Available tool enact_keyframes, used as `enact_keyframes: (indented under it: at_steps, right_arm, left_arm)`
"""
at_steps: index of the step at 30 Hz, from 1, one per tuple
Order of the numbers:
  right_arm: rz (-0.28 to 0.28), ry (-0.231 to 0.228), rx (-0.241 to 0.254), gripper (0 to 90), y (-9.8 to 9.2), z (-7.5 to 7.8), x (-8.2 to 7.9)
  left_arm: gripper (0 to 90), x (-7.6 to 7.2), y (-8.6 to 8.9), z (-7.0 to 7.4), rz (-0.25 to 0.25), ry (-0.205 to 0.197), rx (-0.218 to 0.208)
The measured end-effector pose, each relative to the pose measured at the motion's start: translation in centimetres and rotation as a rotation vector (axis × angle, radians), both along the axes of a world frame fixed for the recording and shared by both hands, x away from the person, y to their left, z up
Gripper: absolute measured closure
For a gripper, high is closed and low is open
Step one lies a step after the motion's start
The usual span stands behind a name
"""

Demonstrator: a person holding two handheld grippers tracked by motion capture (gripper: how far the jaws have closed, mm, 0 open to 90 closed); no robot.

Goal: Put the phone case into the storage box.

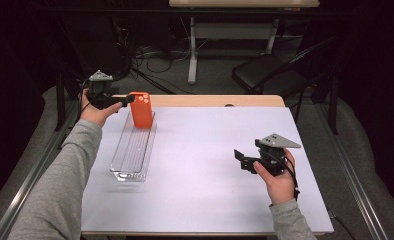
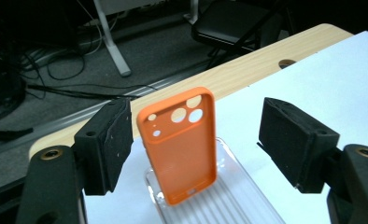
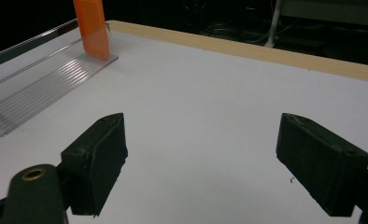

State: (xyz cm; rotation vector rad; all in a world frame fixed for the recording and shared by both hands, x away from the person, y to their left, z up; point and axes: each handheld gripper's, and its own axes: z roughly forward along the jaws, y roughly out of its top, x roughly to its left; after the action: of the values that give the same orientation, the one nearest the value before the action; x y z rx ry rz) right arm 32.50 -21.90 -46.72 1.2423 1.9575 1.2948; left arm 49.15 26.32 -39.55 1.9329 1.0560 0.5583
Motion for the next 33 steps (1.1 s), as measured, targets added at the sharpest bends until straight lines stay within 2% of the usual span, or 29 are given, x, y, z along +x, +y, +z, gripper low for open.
enact_keyframes:
  at_steps: [2, 8, 11, 17, 19, 24, 29, 33]
  right_arm:
    - [0.001, -0.002, 0.004, 15.4, 0.0, 0.0, 0.0]
    - [0.007, -0.013, 0.015, 15.0, -0.3, 0.2, 0.0]
    - [0.014, -0.013, 0.007, 14.7, -0.3, 0.3, 0.0]
    - [0.014, -0.023, 0.013, 13.8, -0.6, 0.6, -0.3]
    - [0.017, -0.023, 0.012, 11.5, -0.6, 0.7, -0.4]
    - [0.025, -0.018, 0.013, 6.6, -0.6, 0.8, -0.6]
    - [0.036, -0.028, 0.004, 1.8, -0.7, 1.0, -1.0]
    - [0.031, -0.029, 0.006, 1.3, -0.9, 1.3, -1.3]
  left_arm:
    - [19.7, -0.2, -0.2, 0.1, -0.012, 0.008, 0.011]
    - [19.7, -0.9, -0.3, 0.8, -0.015, 0.008, -0.041]
    - [15.5, -1.3, -0.4, 1.1, -0.036, 0.011, -0.051]
    - [15.0, -2.1, -0.7, 1.8, -0.040, 0.000, -0.099]
    - [13.3, -2.4, -0.9, 1.9, -0.059, 0.000, -0.097]
    - [0.5, -3.2, -1.5, 2.3, -0.121, 0.001, -0.087]
    - [0.5, -4.3, -2.3, 2.9, -0.142, -0.012, -0.093]
    - [0.5, -5.2, -2.8, 3.2, -0.157, -0.023, -0.120]
